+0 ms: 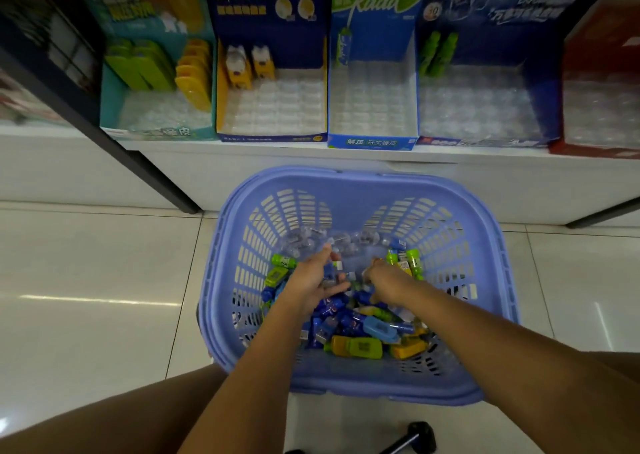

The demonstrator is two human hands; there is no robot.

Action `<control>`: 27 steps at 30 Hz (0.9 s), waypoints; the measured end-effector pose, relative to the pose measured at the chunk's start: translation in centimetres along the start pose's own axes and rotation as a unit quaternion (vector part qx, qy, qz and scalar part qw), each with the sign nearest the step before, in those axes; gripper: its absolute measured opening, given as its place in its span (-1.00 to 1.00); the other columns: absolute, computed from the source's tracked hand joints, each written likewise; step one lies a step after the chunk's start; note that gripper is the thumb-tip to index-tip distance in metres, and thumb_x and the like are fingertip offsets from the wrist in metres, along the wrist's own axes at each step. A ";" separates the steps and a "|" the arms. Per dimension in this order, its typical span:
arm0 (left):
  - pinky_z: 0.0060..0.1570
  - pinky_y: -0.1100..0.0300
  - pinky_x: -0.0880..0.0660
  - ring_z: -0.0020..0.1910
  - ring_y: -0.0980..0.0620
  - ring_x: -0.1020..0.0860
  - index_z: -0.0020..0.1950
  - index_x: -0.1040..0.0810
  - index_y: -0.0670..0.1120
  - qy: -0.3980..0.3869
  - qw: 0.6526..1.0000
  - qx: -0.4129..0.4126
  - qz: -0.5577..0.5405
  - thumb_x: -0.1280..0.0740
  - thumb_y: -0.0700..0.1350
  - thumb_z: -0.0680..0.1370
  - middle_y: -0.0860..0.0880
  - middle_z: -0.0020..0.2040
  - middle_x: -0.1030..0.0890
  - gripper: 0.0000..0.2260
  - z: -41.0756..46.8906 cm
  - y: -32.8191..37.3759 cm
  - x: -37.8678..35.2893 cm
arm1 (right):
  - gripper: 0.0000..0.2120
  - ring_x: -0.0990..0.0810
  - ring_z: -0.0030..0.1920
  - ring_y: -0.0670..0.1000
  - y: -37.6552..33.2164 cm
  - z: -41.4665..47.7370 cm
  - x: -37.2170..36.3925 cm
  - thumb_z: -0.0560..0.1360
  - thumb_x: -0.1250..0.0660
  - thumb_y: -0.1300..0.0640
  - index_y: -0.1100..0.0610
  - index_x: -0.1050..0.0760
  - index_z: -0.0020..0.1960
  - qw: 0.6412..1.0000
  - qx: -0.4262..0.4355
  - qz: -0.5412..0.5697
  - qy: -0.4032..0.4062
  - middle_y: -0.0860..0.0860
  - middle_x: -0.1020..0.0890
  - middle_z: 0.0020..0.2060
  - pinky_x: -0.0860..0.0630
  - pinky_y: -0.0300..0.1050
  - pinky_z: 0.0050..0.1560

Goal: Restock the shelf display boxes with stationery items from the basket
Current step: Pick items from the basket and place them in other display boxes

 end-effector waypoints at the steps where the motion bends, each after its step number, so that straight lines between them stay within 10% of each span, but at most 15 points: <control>1: -0.32 0.19 -0.57 -0.30 -0.01 -0.53 -0.03 -0.54 -0.15 -0.024 0.999 0.001 -0.032 -0.22 0.08 0.60 -0.11 -0.14 -0.51 -0.70 -0.2 0.1 0.1 | -0.65 -0.50 0.15 0.20 -0.4 -0.1 0.0 0.48 -0.40 0.15 0.24 -0.47 0.22 1.000 0.001 -0.017 -0.002 0.23 -0.36 0.32 -0.49 0.02 0.17; 5: -0.53 0.28 -0.36 -0.47 0.08 -0.44 -0.10 -0.53 -0.13 -0.096 0.989 0.005 -0.116 -0.13 0.17 0.61 -0.05 -0.35 -0.52 -0.60 -0.4 0.7 0.4 | -0.76 -0.49 -0.08 0.14 -1.0 -0.8 0.0 0.48 -0.32 0.31 0.25 -0.45 0.15 0.999 -0.021 -0.033 -0.006 0.17 -0.52 -0.06 -0.42 -0.06 -0.13; 9: -0.65 0.30 -0.17 -0.56 0.12 -0.30 -0.23 -0.42 -0.10 -0.069 0.993 -0.023 -0.098 -0.13 0.01 0.61 0.02 -0.46 -0.41 -0.72 -0.9 1.6 0.3 | -0.65 -0.54 0.10 0.14 0.3 -2.5 1.0 0.45 -0.45 0.12 0.24 -0.47 0.14 0.977 -0.025 0.210 -0.008 0.15 -0.55 0.10 -0.41 -0.08 -0.09; 17: -0.62 0.34 -0.11 -0.61 0.09 -0.23 -0.34 -0.40 -0.08 -0.066 0.988 -0.128 -0.059 -0.09 -0.09 0.54 0.01 -0.52 -0.38 -0.73 -5.0 6.4 -2.7 | -0.79 -0.25 -0.60 -0.19 1.2 -10.2 11.1 0.49 -0.28 0.04 0.14 -0.45 -0.25 0.737 0.119 0.642 0.176 -0.12 -0.38 -0.59 -0.21 -0.37 -0.57; 27: -0.49 0.25 -0.40 -0.46 0.10 -0.48 -0.17 -0.54 -0.09 -0.082 0.959 -0.271 0.007 -0.13 0.05 0.64 0.02 -0.38 -0.55 -0.67 -10.7 13.9 -9.3 | -0.79 -0.54 -0.45 -0.23 7.5 -13.8 22.7 0.43 -0.40 0.36 0.10 -0.46 -0.16 0.641 0.109 0.558 0.515 -0.15 -0.57 -0.52 -0.53 -0.35 -0.30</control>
Point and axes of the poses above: each hand's wrist, its own z-axis towards the middle knuckle, its own x-axis out of the back of the hand, y = z × x, the point moved 1 cm from there along z, towards the middle knuckle
